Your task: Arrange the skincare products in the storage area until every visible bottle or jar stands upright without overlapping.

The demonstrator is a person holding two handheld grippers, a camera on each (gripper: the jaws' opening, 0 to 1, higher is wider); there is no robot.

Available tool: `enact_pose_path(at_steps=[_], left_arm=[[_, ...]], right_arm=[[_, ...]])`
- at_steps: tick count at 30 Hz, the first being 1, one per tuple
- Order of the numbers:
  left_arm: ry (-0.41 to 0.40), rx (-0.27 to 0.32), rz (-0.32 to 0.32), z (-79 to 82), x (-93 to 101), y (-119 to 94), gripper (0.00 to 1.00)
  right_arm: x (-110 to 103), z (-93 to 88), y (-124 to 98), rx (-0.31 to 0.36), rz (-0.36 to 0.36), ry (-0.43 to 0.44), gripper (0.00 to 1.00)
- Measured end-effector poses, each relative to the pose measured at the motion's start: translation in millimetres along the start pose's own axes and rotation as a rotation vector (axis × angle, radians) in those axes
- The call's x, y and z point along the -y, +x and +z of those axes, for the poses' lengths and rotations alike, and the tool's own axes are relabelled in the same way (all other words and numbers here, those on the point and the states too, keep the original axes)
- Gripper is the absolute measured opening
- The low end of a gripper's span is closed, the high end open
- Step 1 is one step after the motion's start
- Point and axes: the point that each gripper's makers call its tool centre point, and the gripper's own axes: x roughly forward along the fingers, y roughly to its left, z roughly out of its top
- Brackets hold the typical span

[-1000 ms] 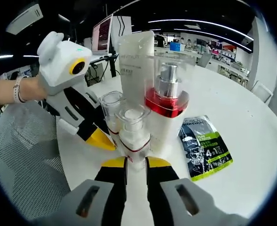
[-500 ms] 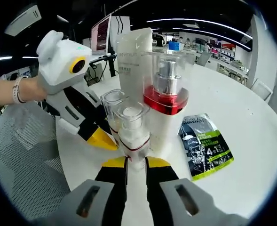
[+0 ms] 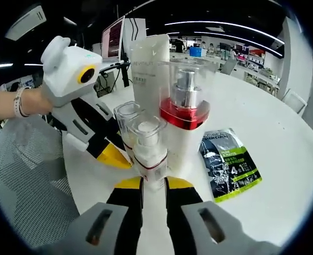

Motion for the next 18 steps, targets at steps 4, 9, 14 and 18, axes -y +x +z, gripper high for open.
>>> enact_pose_path(at_steps=[4,9,14,18], left_arm=[[0.002,0.016,0.004,3.2,0.5,-4.7,0.11],[0.008,0.019,0.003,2.3,2.5,-9.8,0.13],[0.018,0.033,0.01,3.2,1.9,-18.3,0.17],[0.02,0.047,0.018,3.8,3.3,-25.7,0.21]], right_arm=[[-3.8,1.6,-2.1,-0.002,0.001,-0.007,0.17],[-6.4,2.8,-4.5,-0.004,-0.006,-0.017,0.19],[-9.1,7.4,-11.8,0.011,-0.011,-0.016,0.21],[-11.3,8.5,-16.5,0.007,-0.022,-0.013,0.25]])
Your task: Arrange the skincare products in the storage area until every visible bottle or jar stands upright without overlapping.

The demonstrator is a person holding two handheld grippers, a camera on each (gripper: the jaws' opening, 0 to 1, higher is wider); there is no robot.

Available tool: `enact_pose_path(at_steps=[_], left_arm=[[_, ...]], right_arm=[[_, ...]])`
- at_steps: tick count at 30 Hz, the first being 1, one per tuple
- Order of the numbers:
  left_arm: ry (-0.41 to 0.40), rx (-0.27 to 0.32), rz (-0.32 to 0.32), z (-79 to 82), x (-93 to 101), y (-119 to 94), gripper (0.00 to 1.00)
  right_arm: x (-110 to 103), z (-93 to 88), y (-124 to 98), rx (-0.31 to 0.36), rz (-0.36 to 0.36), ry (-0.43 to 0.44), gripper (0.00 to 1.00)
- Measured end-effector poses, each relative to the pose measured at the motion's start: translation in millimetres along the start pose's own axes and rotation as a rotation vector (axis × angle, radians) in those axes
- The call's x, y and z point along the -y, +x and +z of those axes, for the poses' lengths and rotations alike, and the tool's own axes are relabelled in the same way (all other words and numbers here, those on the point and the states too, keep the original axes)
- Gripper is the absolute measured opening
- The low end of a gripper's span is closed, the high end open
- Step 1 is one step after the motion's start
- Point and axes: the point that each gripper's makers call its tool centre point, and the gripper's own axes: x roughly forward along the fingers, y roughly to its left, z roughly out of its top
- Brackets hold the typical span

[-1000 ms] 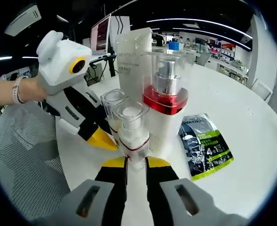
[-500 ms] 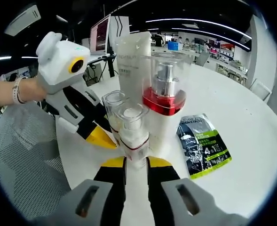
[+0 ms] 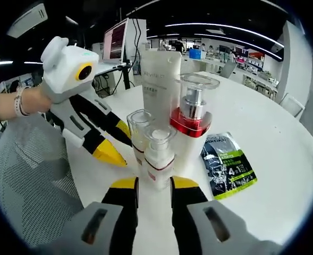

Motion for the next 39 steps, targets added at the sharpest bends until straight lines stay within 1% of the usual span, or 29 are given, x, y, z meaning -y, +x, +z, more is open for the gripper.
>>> enact_pose_path(at_steps=[4,7,10,16,18,20,21,26,28,31,35,39], left_arm=[[0.005,0.01,0.005,1.0,1.1,-7.0,0.24],[-0.007,0.021,0.005,2.7,0.1,-13.5,0.28],[-0.01,0.025,0.012,2.6,-1.2,-22.0,0.36],[-0.013,0.044,0.031,5.6,-5.6,-39.4,0.47],[-0.009,0.05,0.037,7.6,-6.7,-44.9,0.49],[0.003,0.069,0.052,12.4,-8.9,-51.1,0.5],[0.005,0.072,0.054,14.4,-9.0,-55.4,0.52],[0.04,0.08,0.059,22.0,-8.5,-70.1,0.6],[0.045,0.085,0.064,24.4,-9.1,-75.9,0.62],[0.047,0.097,0.069,28.1,-9.6,-83.2,0.65],[0.067,0.085,0.071,29.3,-10.1,-90.0,0.69],[0.078,0.079,0.073,29.6,-9.9,-94.6,0.74]], right_arm=[[-1.7,4.5,-6.3,0.01,-0.02,-0.001,0.3],[-2.4,7.4,-10.6,0.012,-0.027,0.006,0.33],[-3.7,10.1,-15.9,0.014,-0.034,0.02,0.37],[-5.0,18.9,-26.1,0.019,-0.054,0.027,0.49],[-5.6,22.6,-29.4,0.015,-0.056,0.021,0.53],[-5.5,25.9,-32.3,0.009,-0.062,0.01,0.57],[-5.2,27.4,-33.5,0.008,-0.065,0.004,0.59],[-3.6,36.6,-40.1,0.019,-0.083,-0.017,0.65],[-4.2,38.8,-42.7,0.015,-0.085,-0.027,0.65],[-5.0,44.5,-47.3,0.027,-0.091,-0.032,0.72],[-6.3,50.2,-50.5,0.041,-0.091,-0.047,0.79],[-3.2,57.2,-52.6,0.059,-0.103,-0.057,0.84]])
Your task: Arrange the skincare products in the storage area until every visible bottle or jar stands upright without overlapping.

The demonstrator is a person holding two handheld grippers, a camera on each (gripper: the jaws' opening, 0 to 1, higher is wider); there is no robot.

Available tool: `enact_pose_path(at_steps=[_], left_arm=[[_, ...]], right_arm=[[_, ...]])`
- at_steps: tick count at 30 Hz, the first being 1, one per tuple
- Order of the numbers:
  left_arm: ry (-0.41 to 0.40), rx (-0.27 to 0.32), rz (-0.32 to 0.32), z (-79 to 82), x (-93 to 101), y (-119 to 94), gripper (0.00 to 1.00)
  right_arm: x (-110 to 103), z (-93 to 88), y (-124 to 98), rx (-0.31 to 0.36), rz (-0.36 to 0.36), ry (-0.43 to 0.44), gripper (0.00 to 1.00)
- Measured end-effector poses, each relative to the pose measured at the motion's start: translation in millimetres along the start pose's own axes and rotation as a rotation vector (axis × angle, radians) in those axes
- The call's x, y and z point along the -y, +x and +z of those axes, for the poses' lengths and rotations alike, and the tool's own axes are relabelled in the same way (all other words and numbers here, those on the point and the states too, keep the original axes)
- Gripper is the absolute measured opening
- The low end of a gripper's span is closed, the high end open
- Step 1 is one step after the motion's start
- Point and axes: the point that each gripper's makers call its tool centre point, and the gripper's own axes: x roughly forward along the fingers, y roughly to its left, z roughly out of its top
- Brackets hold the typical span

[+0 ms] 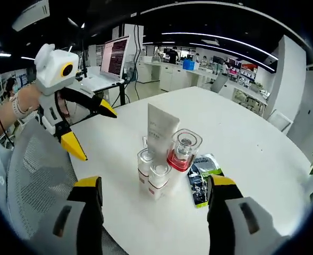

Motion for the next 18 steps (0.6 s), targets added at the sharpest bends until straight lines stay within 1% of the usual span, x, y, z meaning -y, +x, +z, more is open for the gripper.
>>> enact_pose_path(at_steps=[1,4,5,9,14,18], left_arm=[[0.001,0.0,0.001,0.2,0.0,-0.9,0.74],[0.011,0.005,-0.001,0.4,-0.6,-3.3,0.76],[0.019,0.007,0.0,0.6,-0.8,-4.0,0.77],[0.039,0.0,0.006,0.5,-1.0,-9.1,0.79],[0.054,0.015,0.015,5.0,-2.5,-15.4,0.82],[0.064,0.01,0.023,4.8,-4.9,-18.1,0.86]], right_arm=[[0.9,3.0,-1.3,0.011,-0.005,-0.016,0.85],[2.4,6.4,-3.7,0.016,-0.014,-0.026,0.87],[2.9,7.0,-4.4,0.014,-0.016,-0.024,0.89],[3.1,12.8,-8.5,0.032,-0.019,-0.02,0.92],[3.6,17.6,-10.6,0.036,-0.023,-0.057,0.96],[3.0,19.8,-12.1,0.03,-0.02,-0.073,0.99]])
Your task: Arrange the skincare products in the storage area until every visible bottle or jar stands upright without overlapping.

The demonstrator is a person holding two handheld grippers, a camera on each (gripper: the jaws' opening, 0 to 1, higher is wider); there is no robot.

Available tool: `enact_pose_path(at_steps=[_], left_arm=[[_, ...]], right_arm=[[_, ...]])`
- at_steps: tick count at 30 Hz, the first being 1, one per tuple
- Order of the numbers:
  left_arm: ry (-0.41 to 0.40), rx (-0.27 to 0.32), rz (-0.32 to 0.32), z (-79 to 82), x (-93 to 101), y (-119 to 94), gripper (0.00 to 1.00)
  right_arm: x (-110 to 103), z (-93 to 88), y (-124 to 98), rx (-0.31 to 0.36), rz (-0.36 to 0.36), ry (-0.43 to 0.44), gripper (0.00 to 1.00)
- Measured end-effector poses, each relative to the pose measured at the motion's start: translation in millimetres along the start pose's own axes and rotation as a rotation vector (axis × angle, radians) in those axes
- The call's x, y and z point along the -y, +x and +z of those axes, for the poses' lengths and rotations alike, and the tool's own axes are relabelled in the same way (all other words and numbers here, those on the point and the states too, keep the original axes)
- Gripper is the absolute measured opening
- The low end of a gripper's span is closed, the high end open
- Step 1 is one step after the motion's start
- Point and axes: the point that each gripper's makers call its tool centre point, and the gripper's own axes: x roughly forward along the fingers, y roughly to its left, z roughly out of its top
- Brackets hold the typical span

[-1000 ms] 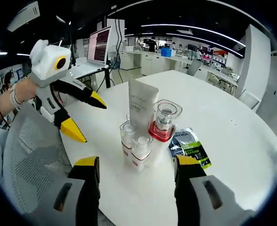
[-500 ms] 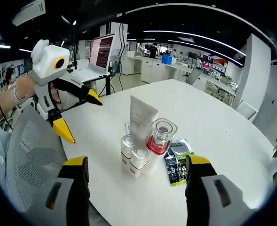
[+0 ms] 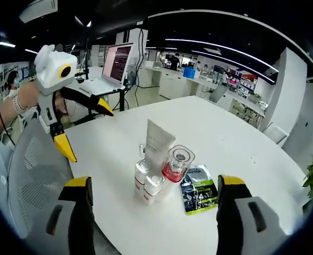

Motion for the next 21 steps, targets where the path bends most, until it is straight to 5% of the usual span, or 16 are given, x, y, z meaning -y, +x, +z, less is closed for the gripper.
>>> enact_pose_path(at_steps=[21], left_arm=[[-0.01,0.009,0.0,-0.6,-2.5,0.5,0.97]], right_arm=[[11.1,-9.6,1.9,-0.018,0.01,0.0,1.0]])
